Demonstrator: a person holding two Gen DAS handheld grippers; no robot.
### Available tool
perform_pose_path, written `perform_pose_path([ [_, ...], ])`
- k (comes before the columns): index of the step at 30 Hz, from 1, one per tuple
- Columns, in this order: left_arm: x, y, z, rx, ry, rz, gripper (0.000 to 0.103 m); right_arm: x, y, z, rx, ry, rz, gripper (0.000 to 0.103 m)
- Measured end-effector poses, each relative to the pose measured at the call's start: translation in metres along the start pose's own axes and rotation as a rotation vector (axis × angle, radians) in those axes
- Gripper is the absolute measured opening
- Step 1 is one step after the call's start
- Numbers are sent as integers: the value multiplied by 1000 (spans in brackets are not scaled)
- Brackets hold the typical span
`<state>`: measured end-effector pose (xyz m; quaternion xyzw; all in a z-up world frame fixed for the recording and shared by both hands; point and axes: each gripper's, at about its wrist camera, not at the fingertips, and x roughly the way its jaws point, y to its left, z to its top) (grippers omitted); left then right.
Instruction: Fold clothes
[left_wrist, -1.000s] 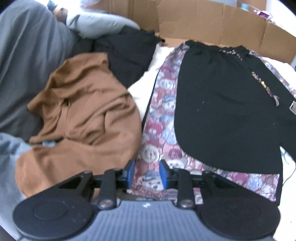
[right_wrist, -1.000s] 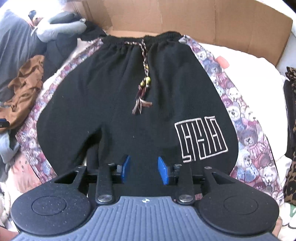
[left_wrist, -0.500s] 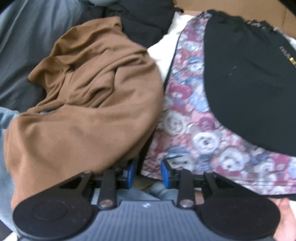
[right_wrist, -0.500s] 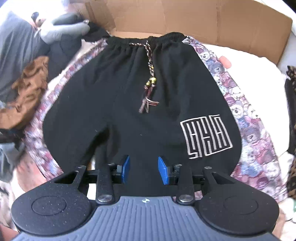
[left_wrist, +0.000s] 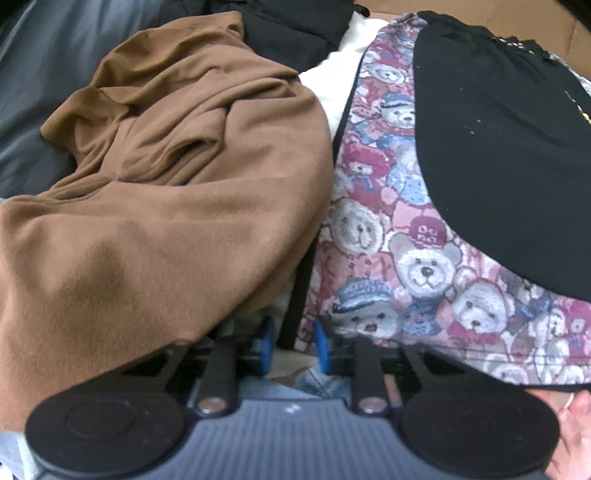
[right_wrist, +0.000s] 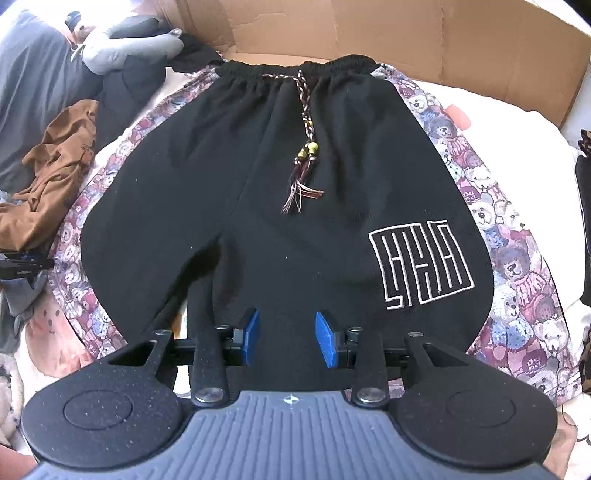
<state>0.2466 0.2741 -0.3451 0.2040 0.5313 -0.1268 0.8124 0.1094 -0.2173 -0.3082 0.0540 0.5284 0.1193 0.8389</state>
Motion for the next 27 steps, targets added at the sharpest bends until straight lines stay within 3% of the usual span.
perform_pose_path([
  [10, -43, 2, 18, -1, -24, -48, 9, 3, 2, 0, 59, -17, 39, 40],
  [16, -73, -16, 40, 5, -37, -96, 8, 4, 2, 2, 83, -51, 68, 40],
  [27, -123, -72, 87, 45, -53, -256, 8, -10, 14, 4, 29, -113, 146, 41],
])
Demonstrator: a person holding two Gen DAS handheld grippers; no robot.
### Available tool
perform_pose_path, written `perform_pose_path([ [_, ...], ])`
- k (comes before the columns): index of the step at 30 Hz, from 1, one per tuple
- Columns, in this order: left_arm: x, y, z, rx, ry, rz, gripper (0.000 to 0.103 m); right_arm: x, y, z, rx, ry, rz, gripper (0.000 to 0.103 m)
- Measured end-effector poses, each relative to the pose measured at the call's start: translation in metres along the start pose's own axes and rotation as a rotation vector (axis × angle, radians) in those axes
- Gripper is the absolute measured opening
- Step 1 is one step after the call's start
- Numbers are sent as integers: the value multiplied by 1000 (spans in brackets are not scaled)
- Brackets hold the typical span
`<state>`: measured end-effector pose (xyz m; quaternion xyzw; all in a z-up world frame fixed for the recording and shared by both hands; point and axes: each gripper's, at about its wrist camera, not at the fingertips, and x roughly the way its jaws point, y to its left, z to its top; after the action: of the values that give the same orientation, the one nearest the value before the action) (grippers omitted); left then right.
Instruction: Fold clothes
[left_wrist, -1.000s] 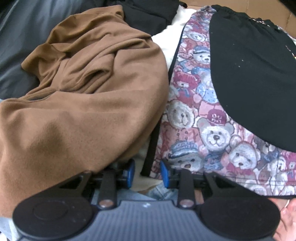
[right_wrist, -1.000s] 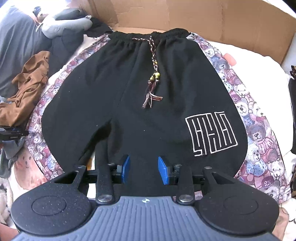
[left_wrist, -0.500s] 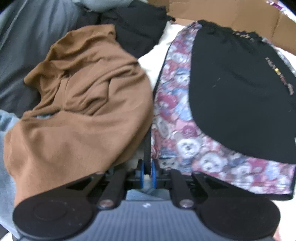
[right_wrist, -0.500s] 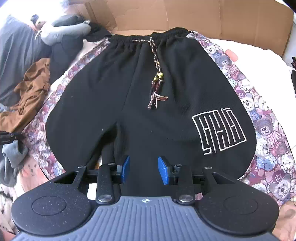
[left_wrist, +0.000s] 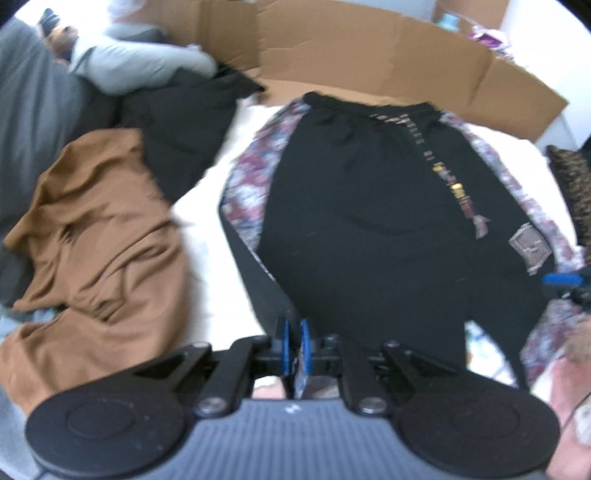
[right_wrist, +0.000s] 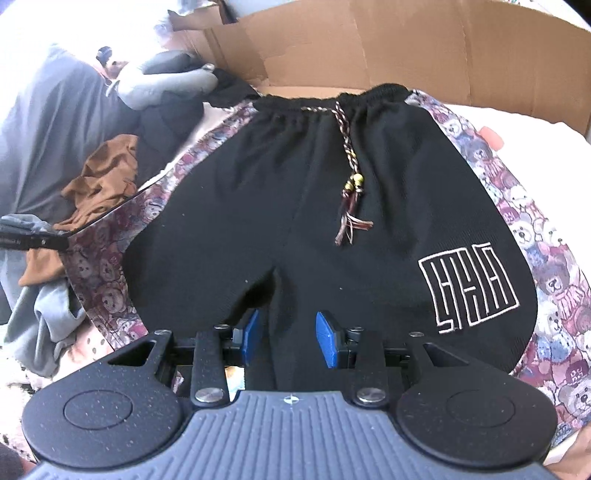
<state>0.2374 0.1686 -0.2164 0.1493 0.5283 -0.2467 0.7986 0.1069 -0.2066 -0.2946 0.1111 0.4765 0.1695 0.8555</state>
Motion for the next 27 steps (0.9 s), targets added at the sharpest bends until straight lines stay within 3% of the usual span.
perform_pose_path([
  [6, -12, -41, 31, 57, -25, -99, 8, 0, 9, 0, -31, -13, 53, 41],
  [10, -14, -65, 48, 91, -24, -164, 8, -2, 23, 5, -124, -31, 76, 41],
  [27, 12, -118, 62, 71, 17, -354, 8, 4, 75, 31, -169, -136, 308, 45],
])
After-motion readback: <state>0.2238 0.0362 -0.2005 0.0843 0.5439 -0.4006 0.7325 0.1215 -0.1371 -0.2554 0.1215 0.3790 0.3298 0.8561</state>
